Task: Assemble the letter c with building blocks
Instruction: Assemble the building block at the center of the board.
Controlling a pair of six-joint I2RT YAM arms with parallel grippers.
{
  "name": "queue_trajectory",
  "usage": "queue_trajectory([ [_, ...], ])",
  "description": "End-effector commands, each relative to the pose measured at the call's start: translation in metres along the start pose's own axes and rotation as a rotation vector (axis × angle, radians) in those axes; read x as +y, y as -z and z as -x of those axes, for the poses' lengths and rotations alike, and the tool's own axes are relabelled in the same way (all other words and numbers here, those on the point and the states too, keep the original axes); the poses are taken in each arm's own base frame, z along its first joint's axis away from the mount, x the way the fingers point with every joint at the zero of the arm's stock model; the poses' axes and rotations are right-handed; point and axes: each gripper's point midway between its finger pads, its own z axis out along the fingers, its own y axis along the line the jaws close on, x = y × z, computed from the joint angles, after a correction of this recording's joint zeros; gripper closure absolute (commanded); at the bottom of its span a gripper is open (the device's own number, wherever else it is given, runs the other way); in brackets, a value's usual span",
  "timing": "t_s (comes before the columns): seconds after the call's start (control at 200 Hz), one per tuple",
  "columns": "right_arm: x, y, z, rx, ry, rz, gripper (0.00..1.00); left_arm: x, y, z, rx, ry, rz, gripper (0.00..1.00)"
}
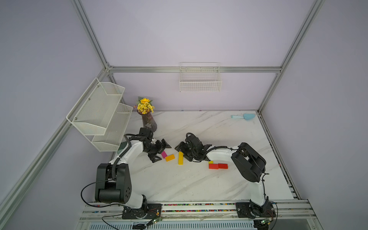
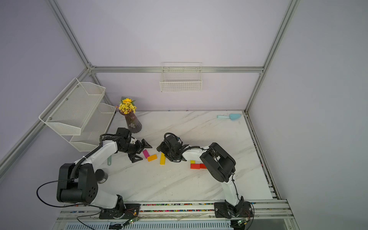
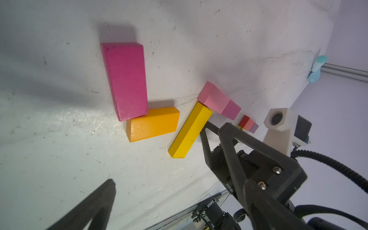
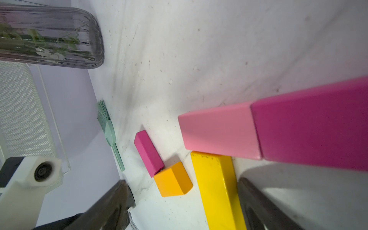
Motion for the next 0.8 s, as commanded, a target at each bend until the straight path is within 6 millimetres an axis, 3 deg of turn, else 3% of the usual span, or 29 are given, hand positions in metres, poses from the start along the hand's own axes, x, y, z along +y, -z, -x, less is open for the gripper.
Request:
queue_trajectory([
  [0.0,-0.01,-0.009,0.0,0.009,-0.014,-0.026,0.11,-0.007,0.005,0.0,-0.009,-0.004,-0.035,0.0],
  [0.165,-0.009,-0.007,0.002,0.009,-0.016,-0.02,0.11,-0.008,0.005,0.002,-0.01,-0.007,-0.037,0.0],
  [0.305,0.009,0.005,0.003,0.011,-0.006,0.028,0.11,-0.008,0.004,0.004,-0.013,-0.021,-0.03,0.0],
  [0.525,0.053,0.043,0.004,0.045,0.067,0.137,0.11,0.0,0.011,0.008,-0.061,-0.073,0.053,0.0],
  [0.675,0.06,0.071,0.011,0.049,0.135,0.125,0.09,0.006,0.01,0.006,-0.085,-0.1,0.134,0.0],
  [0.795,0.051,0.095,0.02,0.033,0.226,0.033,0.06,0.004,0.003,0.001,-0.101,-0.134,0.208,0.0],
])
